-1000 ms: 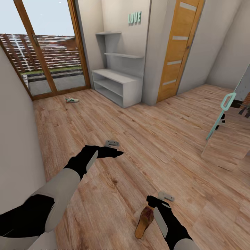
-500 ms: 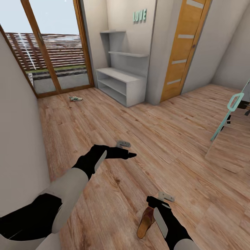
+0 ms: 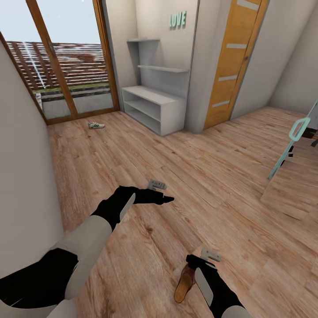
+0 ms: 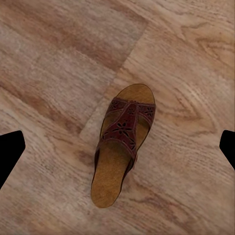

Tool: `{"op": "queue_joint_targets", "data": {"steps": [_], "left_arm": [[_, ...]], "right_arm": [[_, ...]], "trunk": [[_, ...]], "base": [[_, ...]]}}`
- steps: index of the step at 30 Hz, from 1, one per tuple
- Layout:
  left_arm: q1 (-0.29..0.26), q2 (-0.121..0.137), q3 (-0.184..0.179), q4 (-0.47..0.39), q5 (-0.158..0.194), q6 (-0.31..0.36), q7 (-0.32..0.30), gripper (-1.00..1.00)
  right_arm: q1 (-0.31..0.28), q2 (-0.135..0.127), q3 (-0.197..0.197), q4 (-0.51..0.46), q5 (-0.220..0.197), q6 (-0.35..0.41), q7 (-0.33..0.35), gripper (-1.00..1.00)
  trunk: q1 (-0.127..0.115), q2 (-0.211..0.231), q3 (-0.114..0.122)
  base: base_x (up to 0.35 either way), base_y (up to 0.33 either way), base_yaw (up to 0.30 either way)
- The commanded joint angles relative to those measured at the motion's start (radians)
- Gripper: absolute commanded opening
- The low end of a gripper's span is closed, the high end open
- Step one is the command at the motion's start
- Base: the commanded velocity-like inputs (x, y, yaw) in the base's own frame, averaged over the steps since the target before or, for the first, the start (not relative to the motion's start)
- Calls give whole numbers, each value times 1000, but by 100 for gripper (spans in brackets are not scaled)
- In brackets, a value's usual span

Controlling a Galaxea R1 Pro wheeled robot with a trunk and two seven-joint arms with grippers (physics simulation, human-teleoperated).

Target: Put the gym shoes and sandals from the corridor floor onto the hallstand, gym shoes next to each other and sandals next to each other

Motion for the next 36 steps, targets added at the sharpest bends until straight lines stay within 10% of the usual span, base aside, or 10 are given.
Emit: {"op": "queue_joint_targets", "data": {"steps": [1, 17, 32, 36], "left_arm": [[0, 1, -2, -3, 7, 8, 0, 100], [-1, 3, -1, -18, 7, 7, 0, 100], [-1, 3, -1, -18, 6, 3, 1, 100], [-1, 1, -1, -18, 6, 4, 1, 100]], "right_arm": [[0, 1, -2, -2, -8, 3, -4, 100], [0, 1, -2, -8, -23, -1, -4, 100], [-1, 1, -1, -12, -141, -4, -6, 100], [-4, 1, 0, -22, -280, -10, -61, 100]], "trunk": [[4, -8, -4], [65, -120, -65], [103, -190, -109], [103, -190, -110]], "base": [[0, 0, 0], [0, 0, 59], [0, 0, 98], [0, 0, 6]]}}
